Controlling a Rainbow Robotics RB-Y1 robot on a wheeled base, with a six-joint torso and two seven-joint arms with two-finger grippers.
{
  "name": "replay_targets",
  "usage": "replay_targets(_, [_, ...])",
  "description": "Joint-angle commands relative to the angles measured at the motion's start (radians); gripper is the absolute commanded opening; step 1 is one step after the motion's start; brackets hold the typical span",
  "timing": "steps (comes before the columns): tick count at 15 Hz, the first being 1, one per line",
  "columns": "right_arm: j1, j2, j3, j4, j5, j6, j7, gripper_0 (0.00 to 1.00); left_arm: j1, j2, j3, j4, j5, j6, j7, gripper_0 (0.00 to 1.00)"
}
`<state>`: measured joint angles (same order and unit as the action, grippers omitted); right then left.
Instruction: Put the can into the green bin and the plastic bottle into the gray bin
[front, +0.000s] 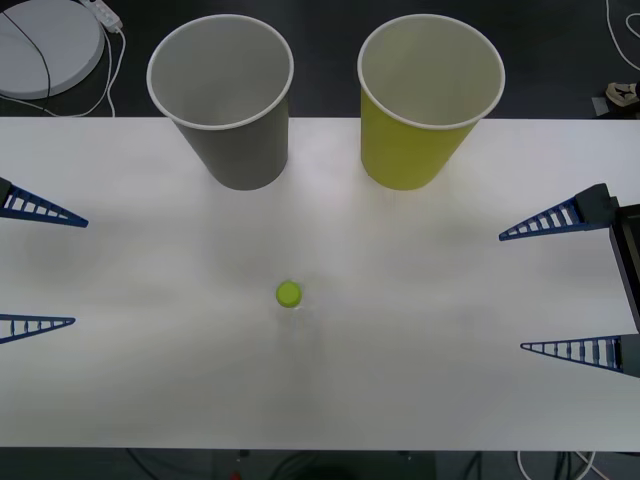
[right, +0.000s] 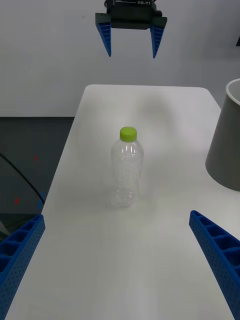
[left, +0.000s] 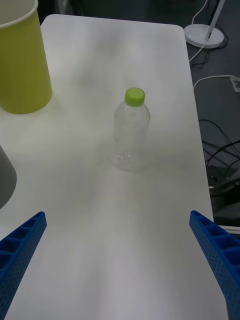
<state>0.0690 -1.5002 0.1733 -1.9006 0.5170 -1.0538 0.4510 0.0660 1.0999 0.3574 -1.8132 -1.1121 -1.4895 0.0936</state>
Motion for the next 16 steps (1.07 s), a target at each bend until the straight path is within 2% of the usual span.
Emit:
replay_targets(1, [0.000, 0.000, 0.000, 0.000, 0.000, 0.000, 0.000, 1.00, 0.000, 0.000, 0.000, 0.000, 0.000, 0.000, 0.000, 1.00])
replay_targets(9, [0.000, 0.000, 0.000, 0.000, 0.000, 0.000, 0.000, 1.00, 0.014, -0.025, -0.014, 0.026, 0.005, 0.003, -0.026, 1.00])
replay_targets(16, [0.000, 0.000, 0.000, 0.000, 0.000, 0.000, 0.000, 1.00, 0.068, -0.025, -0.014, 0.040, 0.006, 0.014, -0.124, 1.00])
